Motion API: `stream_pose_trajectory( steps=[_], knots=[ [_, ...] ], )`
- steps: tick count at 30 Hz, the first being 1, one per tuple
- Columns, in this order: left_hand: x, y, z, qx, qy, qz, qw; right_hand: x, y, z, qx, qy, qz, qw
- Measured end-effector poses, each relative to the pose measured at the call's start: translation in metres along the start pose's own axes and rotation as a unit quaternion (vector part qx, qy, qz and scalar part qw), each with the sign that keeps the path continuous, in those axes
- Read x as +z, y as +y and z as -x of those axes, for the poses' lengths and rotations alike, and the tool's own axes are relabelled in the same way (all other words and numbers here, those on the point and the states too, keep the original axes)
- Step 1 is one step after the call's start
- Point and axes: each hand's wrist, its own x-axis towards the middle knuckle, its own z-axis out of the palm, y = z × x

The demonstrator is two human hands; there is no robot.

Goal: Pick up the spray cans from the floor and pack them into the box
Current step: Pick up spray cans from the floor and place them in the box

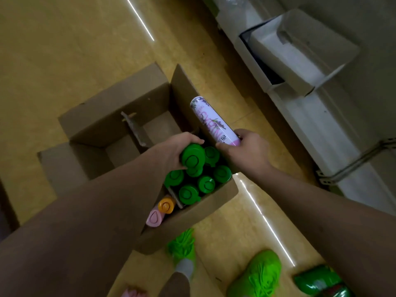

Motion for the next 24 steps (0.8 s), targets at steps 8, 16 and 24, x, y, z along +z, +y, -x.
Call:
stream_pose_trajectory(
  steps=[8,16,24],
  knots=[
    [0.001,0.003,-0.031,-0.021,0.024,0.039,0.999,0.017,0.011,-0.017,-0.008,-0.001,-0.017,1.0],
    [0.011,-0.002,-0.056,0.012,0.079,0.04,0.996,0.028,-0.001,-0.029,-0.018,-0.002,-0.023,1.0],
    [0.014,-0.009,-0.073,0.019,0.094,0.01,0.995,0.038,-0.011,-0.046,-0.04,0.008,-0.008,0.999]
  ],
)
